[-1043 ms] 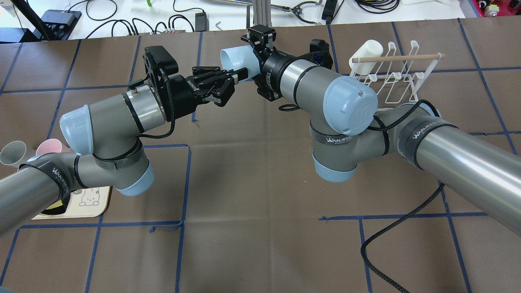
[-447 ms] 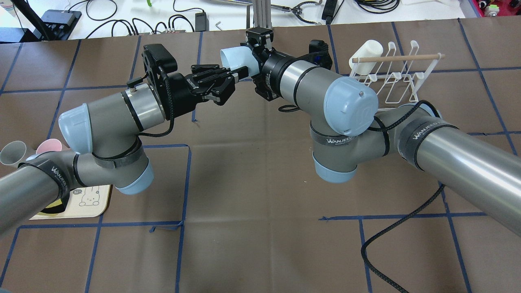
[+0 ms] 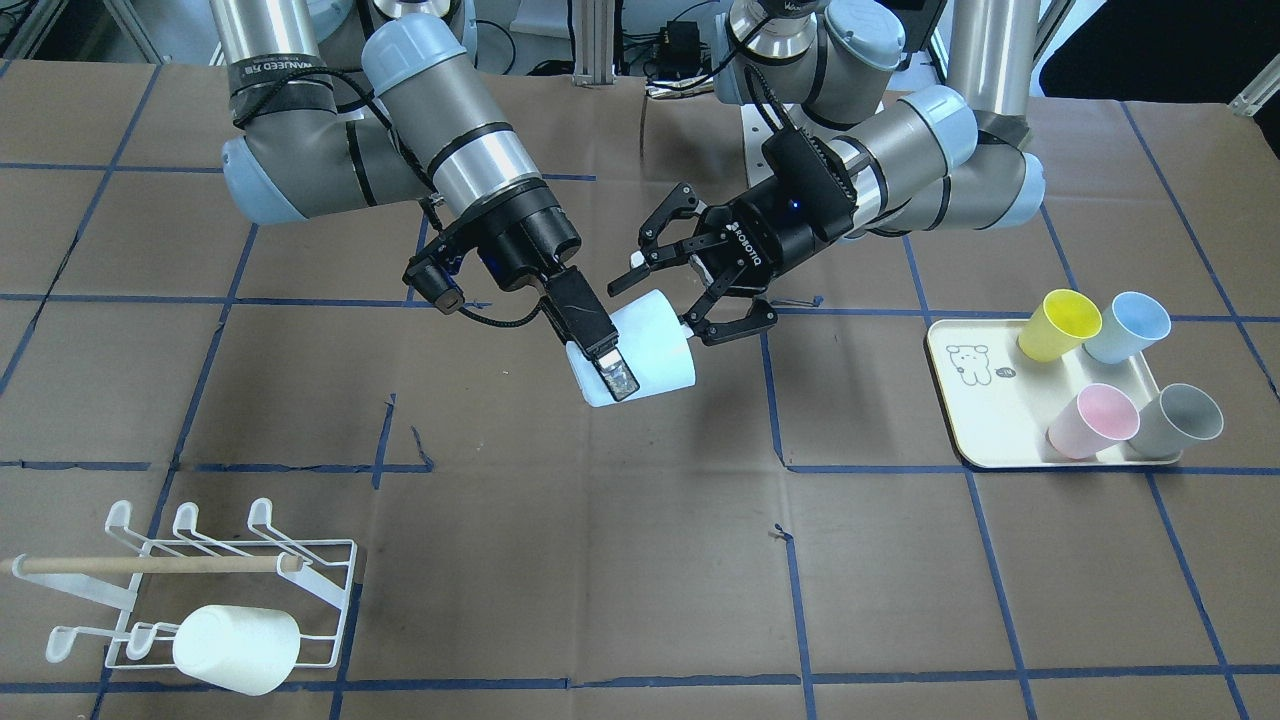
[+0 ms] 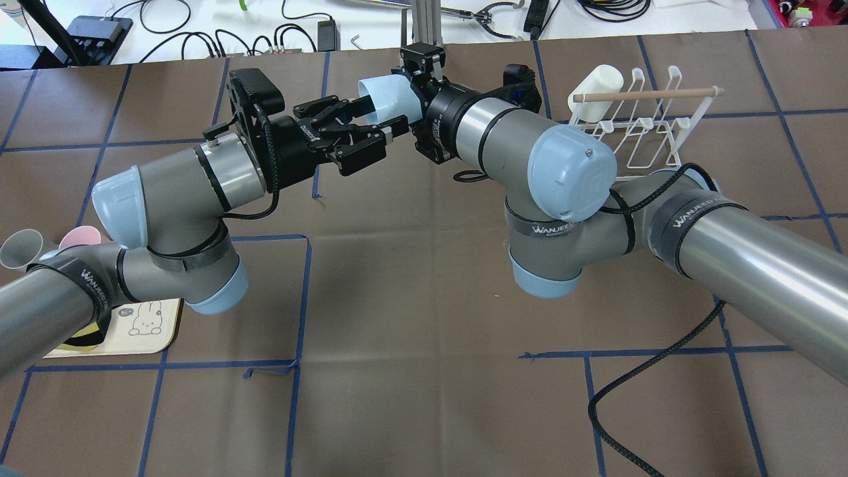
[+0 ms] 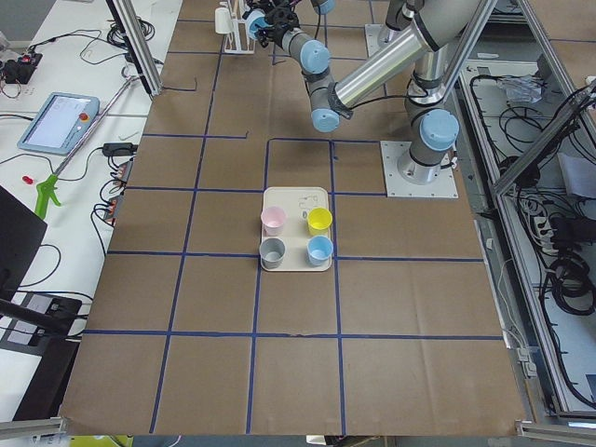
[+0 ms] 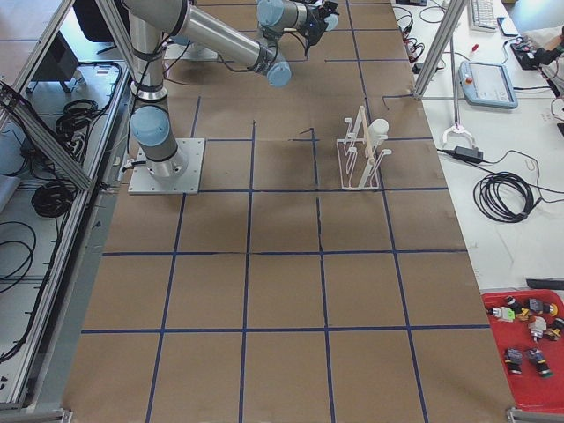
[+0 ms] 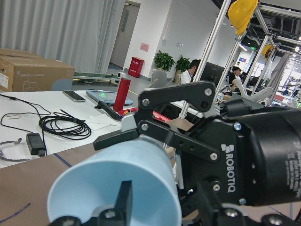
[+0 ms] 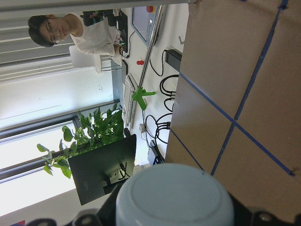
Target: Transfer IKEA cup to right arm and place on rack
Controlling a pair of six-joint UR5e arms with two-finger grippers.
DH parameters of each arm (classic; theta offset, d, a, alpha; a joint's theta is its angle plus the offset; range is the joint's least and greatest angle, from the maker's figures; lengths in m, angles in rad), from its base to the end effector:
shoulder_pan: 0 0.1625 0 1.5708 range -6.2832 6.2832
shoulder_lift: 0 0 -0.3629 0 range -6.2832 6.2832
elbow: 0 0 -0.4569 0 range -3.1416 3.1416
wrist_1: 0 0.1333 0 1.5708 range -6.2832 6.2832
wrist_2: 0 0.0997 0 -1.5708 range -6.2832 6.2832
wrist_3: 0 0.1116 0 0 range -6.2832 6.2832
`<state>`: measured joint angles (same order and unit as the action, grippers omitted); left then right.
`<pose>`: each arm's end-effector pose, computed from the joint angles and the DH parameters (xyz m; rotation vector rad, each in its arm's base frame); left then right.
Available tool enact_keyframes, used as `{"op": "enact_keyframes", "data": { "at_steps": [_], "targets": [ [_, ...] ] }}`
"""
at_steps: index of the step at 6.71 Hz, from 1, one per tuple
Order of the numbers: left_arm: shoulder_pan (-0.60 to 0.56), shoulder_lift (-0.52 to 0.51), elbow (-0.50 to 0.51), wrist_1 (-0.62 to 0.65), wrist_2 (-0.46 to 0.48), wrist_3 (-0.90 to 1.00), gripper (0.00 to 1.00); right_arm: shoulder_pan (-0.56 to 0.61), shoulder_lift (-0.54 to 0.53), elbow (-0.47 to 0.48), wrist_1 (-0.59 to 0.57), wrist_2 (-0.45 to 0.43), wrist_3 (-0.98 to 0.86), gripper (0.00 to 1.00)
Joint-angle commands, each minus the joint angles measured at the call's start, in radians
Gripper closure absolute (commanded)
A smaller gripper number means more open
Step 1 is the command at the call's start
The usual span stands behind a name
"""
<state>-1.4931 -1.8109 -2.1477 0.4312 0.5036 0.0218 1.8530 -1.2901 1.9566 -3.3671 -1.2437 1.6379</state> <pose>-0.1926 -0.5029 0.2540 -0.6686 -1.8283 1.2694 0.3289 -0.5270 0.2738 1.0942 1.6935 -0.4578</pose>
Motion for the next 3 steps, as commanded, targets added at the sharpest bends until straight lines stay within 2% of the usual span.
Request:
{"op": "enact_keyframes", "data": {
  "at_steps": [1,2,3],
  "targets": [
    [0.11,0.022,-0.008,-0.008,-0.016,-0.037,0.02,-0.006,0.009,-0.008,-0.001,0.003,-0.004,0.61],
    [0.21,0.03,-0.011,-0.009,-0.045,-0.042,0.02,-0.024,0.018,-0.011,-0.002,0.004,-0.01,0.62],
    [0.241,0.03,-0.005,-0.025,-0.036,-0.043,0.02,-0.067,0.028,-0.015,-0.009,0.006,-0.029,0.66]
  ]
}}
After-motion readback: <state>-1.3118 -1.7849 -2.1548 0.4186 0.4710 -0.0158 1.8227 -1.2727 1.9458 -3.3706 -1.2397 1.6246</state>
